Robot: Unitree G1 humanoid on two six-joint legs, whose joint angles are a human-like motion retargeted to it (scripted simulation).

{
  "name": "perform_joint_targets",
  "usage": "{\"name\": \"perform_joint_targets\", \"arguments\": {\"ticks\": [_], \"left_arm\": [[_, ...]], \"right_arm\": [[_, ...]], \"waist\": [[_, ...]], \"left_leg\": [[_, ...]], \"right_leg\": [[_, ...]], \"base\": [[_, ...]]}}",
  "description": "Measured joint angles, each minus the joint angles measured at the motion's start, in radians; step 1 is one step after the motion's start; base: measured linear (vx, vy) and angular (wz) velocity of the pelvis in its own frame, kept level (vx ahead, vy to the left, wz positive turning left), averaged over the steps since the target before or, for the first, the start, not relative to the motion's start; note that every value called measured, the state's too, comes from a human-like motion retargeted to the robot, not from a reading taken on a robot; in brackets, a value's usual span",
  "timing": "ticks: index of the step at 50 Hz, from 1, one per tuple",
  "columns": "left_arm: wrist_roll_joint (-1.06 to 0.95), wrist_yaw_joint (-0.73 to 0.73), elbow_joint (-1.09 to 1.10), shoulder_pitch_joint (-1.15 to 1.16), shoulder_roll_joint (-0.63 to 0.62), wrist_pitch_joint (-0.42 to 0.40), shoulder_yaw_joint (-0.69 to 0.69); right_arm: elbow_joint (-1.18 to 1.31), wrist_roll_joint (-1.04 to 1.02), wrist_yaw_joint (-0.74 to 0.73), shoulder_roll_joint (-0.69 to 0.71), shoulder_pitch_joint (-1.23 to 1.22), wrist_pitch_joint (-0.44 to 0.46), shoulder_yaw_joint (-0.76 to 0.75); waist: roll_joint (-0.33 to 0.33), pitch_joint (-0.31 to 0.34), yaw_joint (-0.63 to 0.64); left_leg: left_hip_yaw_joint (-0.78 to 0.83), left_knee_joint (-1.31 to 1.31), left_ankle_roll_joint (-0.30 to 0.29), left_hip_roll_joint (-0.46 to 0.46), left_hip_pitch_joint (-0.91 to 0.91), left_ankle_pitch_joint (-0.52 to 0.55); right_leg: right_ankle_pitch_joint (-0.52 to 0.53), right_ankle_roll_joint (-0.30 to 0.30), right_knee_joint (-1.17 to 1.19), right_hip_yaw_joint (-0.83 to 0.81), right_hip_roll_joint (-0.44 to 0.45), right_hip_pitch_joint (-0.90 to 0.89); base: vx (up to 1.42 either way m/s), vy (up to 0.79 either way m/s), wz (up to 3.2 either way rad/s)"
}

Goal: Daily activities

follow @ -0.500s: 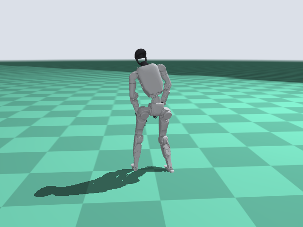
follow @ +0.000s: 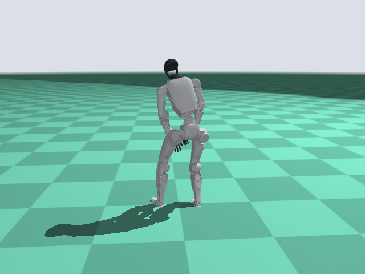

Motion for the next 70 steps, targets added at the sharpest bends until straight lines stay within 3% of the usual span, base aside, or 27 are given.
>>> {"name": "perform_joint_targets", "arguments": {"ticks": [15, 30, 43, 50, 59, 70], "left_arm": [[0.056, -0.010, -0.037, -0.028, 0.007, -0.031, -0.079], [0.048, -0.034, -0.061, -0.029, 0.016, -0.049, -0.106], [0.011, -0.038, -0.076, -0.015, 0.015, -0.040, -0.108], [-0.028, -0.017, -0.102, -0.011, 0.002, -0.039, -0.110], [-0.085, 0.002, -0.196, -0.069, 0.010, -0.051, -0.110], [-0.142, 0.003, -0.236, -0.078, -0.005, -0.057, -0.132]], "right_arm": [[0.006, 0.049, -0.015, -0.008, 0.014, -0.021, -0.020], [0.009, 0.053, 0.018, -0.005, 0.024, -0.032, 0.011], [-0.008, 0.102, 0.040, -0.007, 0.048, -0.032, 0.008], [-0.006, 0.141, 0.023, -0.013, 0.073, -0.019, -0.002], [-0.010, 0.196, -0.007, -0.064, 0.077, -0.005, -0.024], [-0.027, 0.261, 0.001, -0.086, 0.105, -0.009, -0.027]], "waist": [[0.078, -0.015, 0.033], [0.111, -0.023, 0.077], [0.134, -0.001, 0.103], [0.153, 0.012, 0.120], [0.143, 0.013, 0.110], [0.126, -0.041, 0.085]], "left_leg": [[0.028, 0.017, -0.028, 0.075, -0.026, 0.010], [0.022, 0.063, -0.028, 0.099, -0.055, 0.001], [0.043, 0.166, 0.004, 0.113, -0.053, -0.037], [0.092, 0.253, 0.067, 0.080, -0.037, -0.172], [0.117, 0.150, 0.040, 0.015, -0.085, -0.100], [0.138, 0.179, 0.039, 0.000, -0.187, -0.019]], "right_leg": [[0.052, 0.004, -0.093, -0.040, 0.050, 0.017], [0.064, -0.004, -0.119, -0.055, 0.070, 0.021], [0.048, -0.019, -0.097, -0.043, 0.080, 0.046], [0.028, -0.025, -0.071, -0.036, 0.077, 0.058], [-0.010, -0.022, -0.046, -0.048, 0.025, 0.086], [-0.114, -0.017, 0.058, -0.071, -0.047, 0.090]], "base": [[0.00, 0.00, 0.00], [0.00, 0.00, 0.00], [0.00, 0.00, 0.00], [0.03, 0.02, 0.05], [0.09, 0.06, 0.31], [0.17, 0.11, 0.33]]}}
